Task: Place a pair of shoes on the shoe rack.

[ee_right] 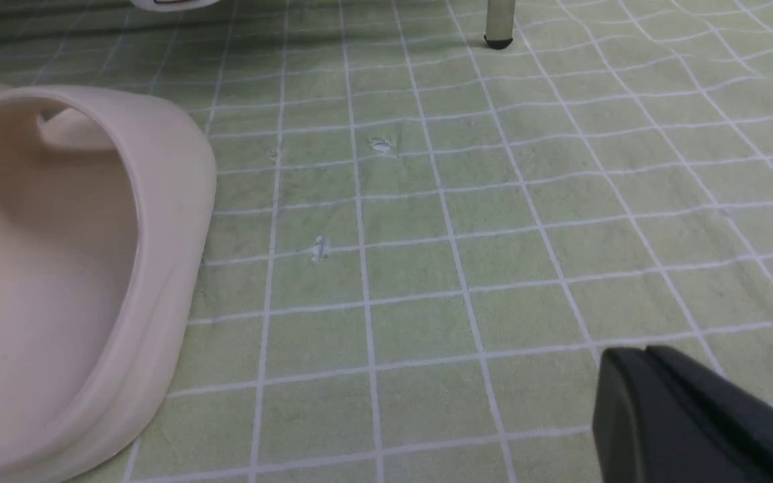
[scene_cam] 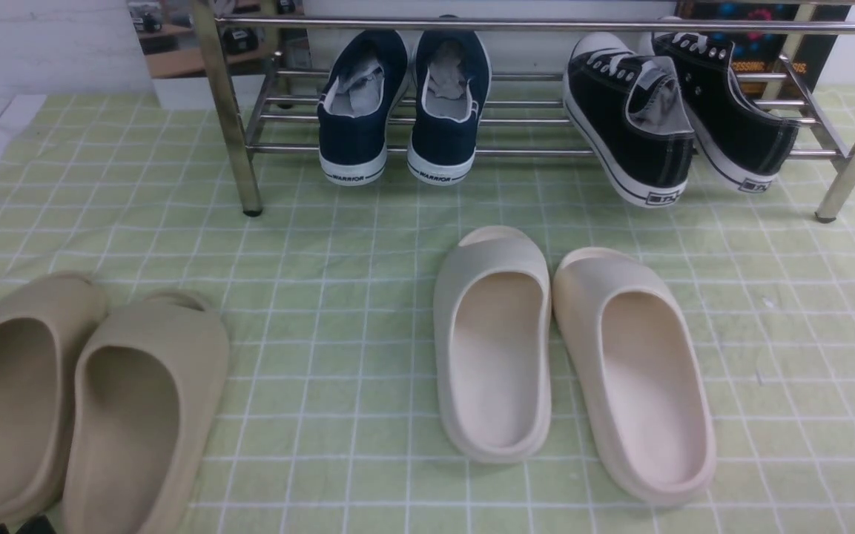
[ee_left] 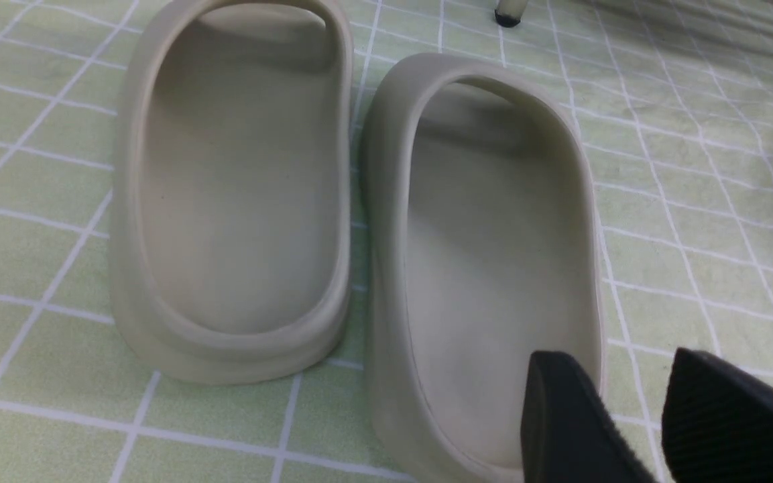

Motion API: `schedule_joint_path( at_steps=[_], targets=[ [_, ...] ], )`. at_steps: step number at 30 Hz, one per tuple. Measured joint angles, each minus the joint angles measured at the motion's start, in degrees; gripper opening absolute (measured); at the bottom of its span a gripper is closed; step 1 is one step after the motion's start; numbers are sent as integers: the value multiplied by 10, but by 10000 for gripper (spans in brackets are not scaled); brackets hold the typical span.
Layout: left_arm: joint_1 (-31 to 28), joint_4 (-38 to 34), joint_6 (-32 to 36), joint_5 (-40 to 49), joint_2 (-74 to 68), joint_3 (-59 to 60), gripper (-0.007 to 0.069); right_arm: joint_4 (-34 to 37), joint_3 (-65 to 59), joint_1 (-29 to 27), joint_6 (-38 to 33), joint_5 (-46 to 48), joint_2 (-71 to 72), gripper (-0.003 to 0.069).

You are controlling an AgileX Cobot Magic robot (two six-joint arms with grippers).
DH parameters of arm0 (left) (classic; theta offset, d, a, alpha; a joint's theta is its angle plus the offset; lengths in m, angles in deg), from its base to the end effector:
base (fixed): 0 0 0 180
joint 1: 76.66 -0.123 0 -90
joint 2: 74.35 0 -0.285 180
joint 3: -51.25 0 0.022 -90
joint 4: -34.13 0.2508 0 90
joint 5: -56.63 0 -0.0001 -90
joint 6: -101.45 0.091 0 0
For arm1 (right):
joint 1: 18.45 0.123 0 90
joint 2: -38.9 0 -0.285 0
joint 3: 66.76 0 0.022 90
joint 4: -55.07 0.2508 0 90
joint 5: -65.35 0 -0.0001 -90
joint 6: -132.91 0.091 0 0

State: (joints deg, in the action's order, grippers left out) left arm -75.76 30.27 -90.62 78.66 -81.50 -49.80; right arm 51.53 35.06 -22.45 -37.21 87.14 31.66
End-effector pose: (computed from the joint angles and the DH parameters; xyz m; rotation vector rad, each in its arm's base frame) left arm 0.0523 -0.0031 0.1691 -0.2257 1.8788 -0.2212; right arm 0.0521 -0.0057 0.1739 0.1884 1.8609 0.0098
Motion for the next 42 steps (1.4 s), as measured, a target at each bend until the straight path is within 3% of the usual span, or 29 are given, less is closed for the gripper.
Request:
schedule_joint_path(
  at_steps=[42],
  targets=[
    [0,0,0,0,0,0,239,0,0,0,0,1,0,32]
  ],
)
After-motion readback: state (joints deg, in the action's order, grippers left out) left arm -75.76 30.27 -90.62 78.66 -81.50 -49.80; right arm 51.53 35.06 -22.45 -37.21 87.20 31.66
